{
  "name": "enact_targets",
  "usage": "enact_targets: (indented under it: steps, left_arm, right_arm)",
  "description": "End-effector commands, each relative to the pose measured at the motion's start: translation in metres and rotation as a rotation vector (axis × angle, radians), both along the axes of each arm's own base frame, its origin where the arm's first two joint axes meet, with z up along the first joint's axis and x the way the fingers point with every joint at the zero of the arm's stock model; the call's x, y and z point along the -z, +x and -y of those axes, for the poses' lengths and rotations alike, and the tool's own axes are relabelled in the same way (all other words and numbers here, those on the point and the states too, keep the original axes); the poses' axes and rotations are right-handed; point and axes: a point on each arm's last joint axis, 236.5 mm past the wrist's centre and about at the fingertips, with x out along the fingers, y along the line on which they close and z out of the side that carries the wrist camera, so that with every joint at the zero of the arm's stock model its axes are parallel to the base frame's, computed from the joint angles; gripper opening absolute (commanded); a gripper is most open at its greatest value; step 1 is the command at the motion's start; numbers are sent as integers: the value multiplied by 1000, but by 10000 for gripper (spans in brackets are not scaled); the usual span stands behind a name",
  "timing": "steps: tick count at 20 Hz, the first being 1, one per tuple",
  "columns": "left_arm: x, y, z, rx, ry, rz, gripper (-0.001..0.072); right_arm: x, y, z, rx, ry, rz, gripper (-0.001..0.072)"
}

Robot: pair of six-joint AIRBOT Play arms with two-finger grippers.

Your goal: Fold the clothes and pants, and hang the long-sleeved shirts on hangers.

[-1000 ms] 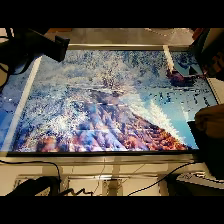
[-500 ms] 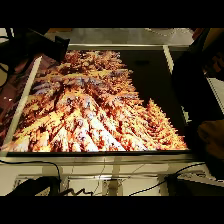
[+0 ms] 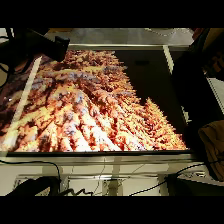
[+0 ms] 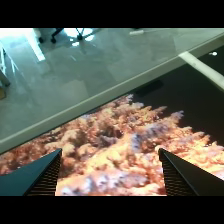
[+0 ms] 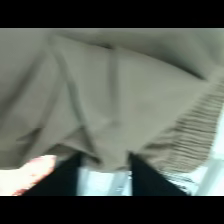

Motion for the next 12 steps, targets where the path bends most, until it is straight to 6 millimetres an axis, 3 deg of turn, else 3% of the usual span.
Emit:
enact_targets:
  steps: [1,2,6,12]
  left_arm:
    - [0,0,0,0,0,0,697]
    - [0,0,0,0,0,0,698]
    - [0,0,0,0,0,1,698]
    - [0,0,0,0,0,0,698]
  right_arm:
    - [-3,41,-12,-46,29,141,121]
    - [-6,53,-19,-81,32,157,74]
    - [-45,126,-53,-362,-104,292,30]
    - [-118,206,-159,-668,-286,475,30]
